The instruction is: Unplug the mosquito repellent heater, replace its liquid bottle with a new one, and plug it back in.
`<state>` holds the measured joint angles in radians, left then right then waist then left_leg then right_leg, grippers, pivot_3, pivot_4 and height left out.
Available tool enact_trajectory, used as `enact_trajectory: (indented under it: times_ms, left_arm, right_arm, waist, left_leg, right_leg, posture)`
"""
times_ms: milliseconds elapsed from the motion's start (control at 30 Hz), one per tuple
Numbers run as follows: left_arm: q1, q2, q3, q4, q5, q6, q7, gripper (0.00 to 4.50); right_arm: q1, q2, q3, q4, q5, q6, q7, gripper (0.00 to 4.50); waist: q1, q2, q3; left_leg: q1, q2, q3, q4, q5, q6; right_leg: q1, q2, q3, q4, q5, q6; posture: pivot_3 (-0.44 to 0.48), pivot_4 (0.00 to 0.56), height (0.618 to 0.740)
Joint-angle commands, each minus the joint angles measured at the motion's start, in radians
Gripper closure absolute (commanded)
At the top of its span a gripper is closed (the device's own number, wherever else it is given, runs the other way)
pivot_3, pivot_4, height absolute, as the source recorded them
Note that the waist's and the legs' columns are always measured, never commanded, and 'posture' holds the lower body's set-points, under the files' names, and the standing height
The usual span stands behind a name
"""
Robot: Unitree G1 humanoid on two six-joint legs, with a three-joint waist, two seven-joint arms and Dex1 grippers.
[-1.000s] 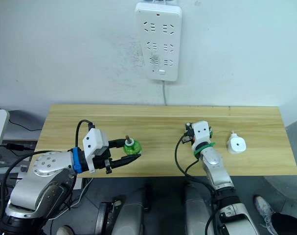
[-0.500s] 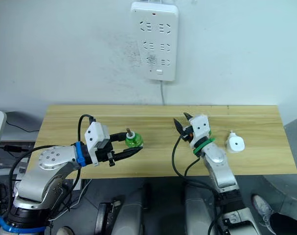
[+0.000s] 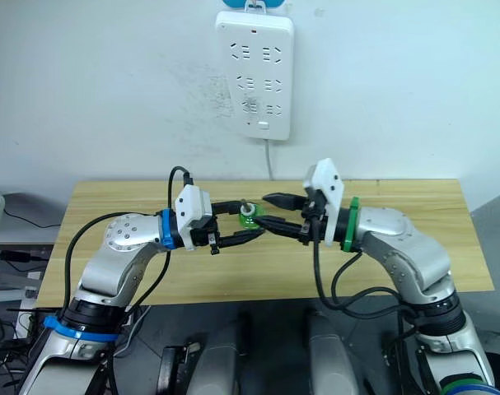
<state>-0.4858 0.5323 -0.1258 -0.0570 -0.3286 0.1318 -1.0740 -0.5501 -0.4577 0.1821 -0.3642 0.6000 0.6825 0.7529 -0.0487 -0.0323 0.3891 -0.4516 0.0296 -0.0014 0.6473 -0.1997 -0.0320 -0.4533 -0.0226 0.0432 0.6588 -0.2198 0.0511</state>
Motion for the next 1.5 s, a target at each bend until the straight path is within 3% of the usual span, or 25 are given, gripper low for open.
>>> enact_trajectory:
  times_ms: [33,267,467,600,633,833,967,1067,1267,1467,1500]
  left_arm:
    - [-0.018,-0.012,-0.008,-0.015,-0.001,-0.012,-0.007,2.28]
    - [-0.039,-0.023,-0.013,-0.03,-0.002,0.014,-0.007,2.28]
    - [-0.039,-0.031,-0.011,-0.044,-0.01,0.037,-0.006,2.28]
    - [-0.033,-0.049,0.006,-0.063,-0.032,0.085,0.021,2.28]
    - [-0.028,-0.054,0.012,-0.068,-0.033,0.088,0.031,1.93]
    - [0.054,-0.138,0.036,-0.148,0.0,0.074,0.195,0.01]
    - [0.085,-0.243,0.02,-0.214,0.051,0.053,0.352,0.0]
    - [0.083,-0.3,-0.01,-0.23,0.1,0.007,0.422,0.0]
    - [0.041,-0.381,-0.054,-0.174,0.194,-0.095,0.524,0.0]
    - [0.013,-0.428,-0.056,-0.134,0.222,-0.128,0.587,0.0]
    - [0.011,-0.434,-0.055,-0.131,0.223,-0.128,0.595,0.19]
  right_arm:
    - [-0.021,0.019,0.016,-0.004,-0.027,-0.015,-0.005,2.18]
    - [-0.033,0.046,0.032,0.025,-0.077,-0.023,-0.008,2.18]
    - [-0.032,0.049,0.048,0.037,-0.131,-0.066,0.01,3.66]
    - [-0.009,0.038,0.024,0.027,-0.133,-0.084,0.023,3.66]
    - [-0.006,0.053,-0.009,0.022,-0.1,-0.055,0.001,3.66]
    - [-0.021,0.161,-0.315,0.042,0.18,0.214,-0.248,3.66]
    - [-0.072,0.237,-0.545,0.1,0.526,0.411,-0.536,3.66]
    - [-0.1,0.265,-0.617,0.137,0.752,0.435,-0.754,3.66]
    - [-0.102,0.256,-0.586,0.135,0.993,0.371,-0.995,3.66]
    - [-0.092,0.221,-0.527,0.113,1.108,0.3,-1.094,3.66]
    - [-0.091,0.215,-0.519,0.11,1.123,0.287,-1.105,3.66]
  waist:
    - [-0.003,0.0,-0.004]
    - [-0.004,-0.003,-0.017]
    - [-0.005,-0.003,-0.019]
    - [-0.005,-0.004,-0.021]
    - [-0.005,-0.005,-0.022]
    - [-0.005,-0.005,-0.031]
    - [-0.005,-0.005,-0.037]
    - [-0.006,-0.005,-0.042]
    - [-0.01,-0.004,-0.045]
    - [-0.012,-0.004,-0.046]
    - [-0.012,-0.004,-0.046]
  left_leg:
    - [0.0,0.0,0.0,0.0,0.0,0.0]
    - [-0.001,0.0,-0.001,0.001,0.0,0.0]
    - [-0.001,0.0,-0.001,0.001,0.0,0.0]
    - [-0.001,-0.001,-0.001,0.001,0.0,0.0]
    - [-0.001,0.0,-0.001,0.001,0.0,0.0]
    - [-0.001,0.0,-0.003,0.002,0.0,0.0]
    - [-0.001,0.001,-0.003,0.002,0.0,0.0]
    - [-0.001,-0.001,-0.002,0.003,0.0,0.0]
    - [-0.001,-0.002,-0.001,0.003,0.0,0.001]
    - [-0.001,-0.002,-0.001,0.003,0.0,0.001]
    - [-0.001,-0.002,-0.002,0.003,0.0,0.001]
  right_leg:
    - [0.0,0.0,0.0,0.0,0.002,-0.003]
    - [0.0,0.0,-0.001,0.001,0.003,-0.004]
    - [-0.001,0.0,-0.001,0.003,0.003,-0.004]
    - [-0.001,0.0,-0.001,0.003,0.003,-0.004]
    - [-0.001,0.0,-0.001,0.003,0.003,-0.004]
    - [-0.001,-0.001,-0.002,0.005,0.003,-0.005]
    - [0.0,-0.004,-0.002,0.006,0.004,-0.006]
    - [0.001,-0.004,-0.001,0.006,0.004,-0.006]
    - [0.001,-0.001,-0.001,0.006,0.004,-0.006]
    - [0.001,-0.001,-0.001,0.005,0.004,-0.005]
    - [0.001,-0.001,-0.001,0.006,0.004,-0.005]
  posture:
    - [-0.107,0.285,0.74]
    - [-0.107,0.286,0.74]
    - [-0.107,0.284,0.74]
    - [-0.105,0.28,0.74]
    - [-0.105,0.28,0.74]
    - [-0.111,0.277,0.74]
    - [-0.121,0.274,0.74]
    - [-0.126,0.272,0.74]
    - [-0.129,0.268,0.74]
    - [-0.136,0.264,0.74]
    - [-0.136,0.264,0.74]
